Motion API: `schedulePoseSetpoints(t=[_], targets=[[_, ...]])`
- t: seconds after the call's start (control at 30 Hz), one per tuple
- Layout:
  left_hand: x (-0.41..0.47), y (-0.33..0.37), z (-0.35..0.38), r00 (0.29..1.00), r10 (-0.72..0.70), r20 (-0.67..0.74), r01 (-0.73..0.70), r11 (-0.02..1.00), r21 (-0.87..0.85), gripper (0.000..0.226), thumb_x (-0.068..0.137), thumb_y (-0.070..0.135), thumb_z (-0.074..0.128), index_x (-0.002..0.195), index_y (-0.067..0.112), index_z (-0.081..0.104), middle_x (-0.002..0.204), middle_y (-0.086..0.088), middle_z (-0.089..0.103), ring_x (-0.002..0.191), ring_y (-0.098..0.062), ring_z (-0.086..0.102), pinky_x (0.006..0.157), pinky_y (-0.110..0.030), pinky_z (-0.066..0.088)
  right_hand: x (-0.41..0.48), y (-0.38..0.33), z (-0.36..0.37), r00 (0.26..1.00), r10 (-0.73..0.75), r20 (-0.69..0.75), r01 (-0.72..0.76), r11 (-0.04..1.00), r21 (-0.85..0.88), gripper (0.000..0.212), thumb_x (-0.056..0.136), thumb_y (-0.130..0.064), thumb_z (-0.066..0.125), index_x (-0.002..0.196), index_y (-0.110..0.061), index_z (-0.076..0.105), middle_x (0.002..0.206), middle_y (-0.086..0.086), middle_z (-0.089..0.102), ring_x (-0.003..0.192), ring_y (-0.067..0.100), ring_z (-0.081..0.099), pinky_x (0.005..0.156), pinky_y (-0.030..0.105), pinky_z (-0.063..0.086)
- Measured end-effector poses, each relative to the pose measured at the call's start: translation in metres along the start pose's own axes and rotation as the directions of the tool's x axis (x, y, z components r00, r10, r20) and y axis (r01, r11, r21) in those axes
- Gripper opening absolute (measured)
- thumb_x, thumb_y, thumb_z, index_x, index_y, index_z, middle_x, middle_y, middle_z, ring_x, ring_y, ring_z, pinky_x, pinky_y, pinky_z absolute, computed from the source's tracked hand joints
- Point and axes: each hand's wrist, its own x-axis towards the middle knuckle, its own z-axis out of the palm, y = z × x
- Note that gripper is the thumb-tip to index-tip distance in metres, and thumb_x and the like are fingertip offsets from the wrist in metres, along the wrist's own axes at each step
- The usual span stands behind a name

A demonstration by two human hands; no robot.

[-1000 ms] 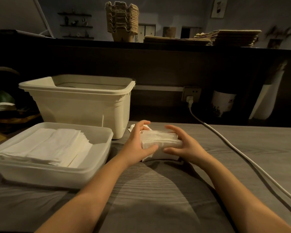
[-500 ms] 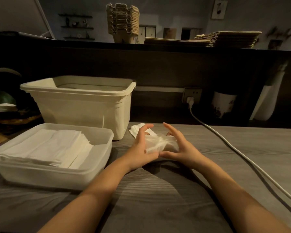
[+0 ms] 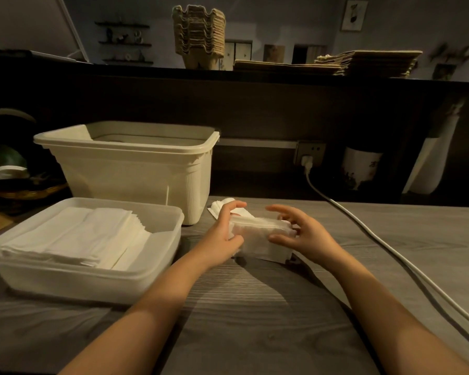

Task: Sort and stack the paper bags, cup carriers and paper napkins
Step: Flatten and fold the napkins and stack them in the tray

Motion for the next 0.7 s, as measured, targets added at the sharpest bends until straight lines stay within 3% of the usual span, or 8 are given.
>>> schedulePoseSetpoints(t=[0.1,0.2,0.3,0.43,0.53,0.7], targets=[[0.0001,0.0001,0.0017,1.000,0.004,0.007,-0.004,1.000,0.000,0.063,0.090,-0.001,0.045,0.120,0.047,0.017,0.123,-0.005,0.033,0.084,-0.013,0.050,0.058,-0.014,0.044,0.0014,0.0018,0.0005,0.996,0.077,0.042,-0.078,0.997,0.017,0.060,0.080,-0.023,0.071,0.133,-0.030,0.043,0.106,-0.015,0.043,0.100,0.006,0.046,0.081,0.019,0.047],[0.0005,-0.0014,0.0029,1.000,0.005,0.015,-0.005,1.000,0.017,0.061,0.091,-0.001,0.045,0.119,0.044,0.015,0.124,-0.002,0.026,0.087,-0.009,0.047,0.057,-0.008,0.043,0.0034,0.0020,0.0015,0.992,0.064,0.109,-0.061,0.998,-0.027,0.040,0.079,-0.026,0.073,0.113,-0.029,0.053,0.105,-0.014,0.044,0.091,0.003,0.049,0.076,0.014,0.044],[0.0002,-0.0016,0.0016,1.000,-0.002,0.010,0.001,1.000,0.030,0.061,0.090,0.002,0.049,0.118,0.044,0.015,0.126,0.000,0.024,0.093,-0.008,0.047,0.065,-0.010,0.043,0.0028,0.0019,0.0004,0.990,0.058,0.128,-0.058,0.998,-0.001,0.032,0.079,-0.025,0.072,0.104,-0.030,0.052,0.102,-0.017,0.047,0.090,0.003,0.051,0.073,0.014,0.044],[-0.0009,-0.0034,0.0012,1.000,0.028,0.003,-0.028,1.000,0.001,0.076,0.082,0.014,0.069,0.121,0.049,0.013,0.132,0.000,0.031,0.113,-0.015,0.044,0.074,-0.007,0.043,0.0001,0.0015,0.0002,0.989,0.041,0.141,-0.048,0.998,0.051,0.032,0.081,-0.019,0.070,0.104,-0.031,0.051,0.097,-0.012,0.057,0.088,0.003,0.055,0.070,0.014,0.044],[-0.0005,-0.0053,-0.0007,0.999,0.033,0.028,-0.032,0.999,-0.042,0.091,0.073,0.017,0.078,0.125,0.054,0.013,0.130,0.005,0.041,0.113,-0.010,0.045,0.072,-0.007,0.044,0.0008,0.0034,-0.0017,0.990,0.037,0.139,-0.047,0.996,0.071,0.035,0.080,-0.018,0.072,0.104,-0.033,0.051,0.099,-0.011,0.059,0.090,0.005,0.056,0.075,0.019,0.048],[0.0002,-0.0059,-0.0017,0.998,0.038,0.051,-0.032,0.994,-0.106,0.078,0.075,0.012,0.077,0.126,0.050,0.031,0.112,0.017,0.046,0.104,-0.004,0.052,0.080,-0.016,0.051,0.0002,0.0042,-0.0052,0.985,0.033,0.171,-0.046,0.996,0.072,0.047,0.077,-0.015,0.074,0.110,-0.038,0.049,0.105,-0.018,0.056,0.098,0.001,0.054,0.083,0.018,0.048]])
